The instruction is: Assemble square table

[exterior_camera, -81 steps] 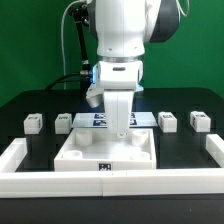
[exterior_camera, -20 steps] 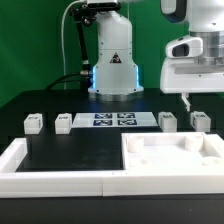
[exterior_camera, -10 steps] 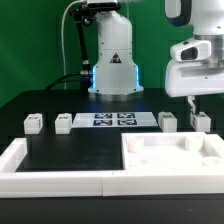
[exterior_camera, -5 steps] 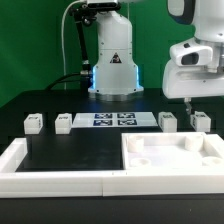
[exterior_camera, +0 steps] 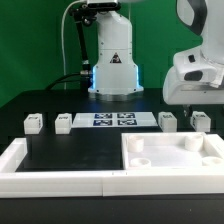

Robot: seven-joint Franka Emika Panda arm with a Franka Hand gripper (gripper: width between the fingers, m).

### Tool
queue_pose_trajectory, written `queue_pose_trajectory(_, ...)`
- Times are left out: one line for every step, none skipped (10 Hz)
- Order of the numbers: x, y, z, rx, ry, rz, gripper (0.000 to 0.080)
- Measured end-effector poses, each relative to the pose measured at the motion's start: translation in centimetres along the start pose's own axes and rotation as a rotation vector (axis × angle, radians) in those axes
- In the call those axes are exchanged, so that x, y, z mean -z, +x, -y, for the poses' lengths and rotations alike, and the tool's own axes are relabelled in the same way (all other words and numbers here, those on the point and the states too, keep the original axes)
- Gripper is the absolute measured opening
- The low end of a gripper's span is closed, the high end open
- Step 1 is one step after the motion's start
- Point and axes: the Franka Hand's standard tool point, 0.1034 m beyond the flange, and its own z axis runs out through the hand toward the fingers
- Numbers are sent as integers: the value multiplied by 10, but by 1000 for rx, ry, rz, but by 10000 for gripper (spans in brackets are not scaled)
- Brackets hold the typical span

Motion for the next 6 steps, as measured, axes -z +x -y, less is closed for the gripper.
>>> queue_pose_trajectory(0, 2, -1, 10, -8, 64, 649)
queue_pose_trajectory(-1, 4, -2, 7, -11, 96, 649)
queue_pose_trajectory(-3, 1, -4, 6, -23, 159, 649)
queue_pose_trajectory(-6, 1, -4, 7, -29, 205, 649)
queue_pose_trajectory(-8, -1, -5, 7, -38, 282, 649)
queue_pose_trajectory(-10, 1, -5, 6, -39, 316, 649)
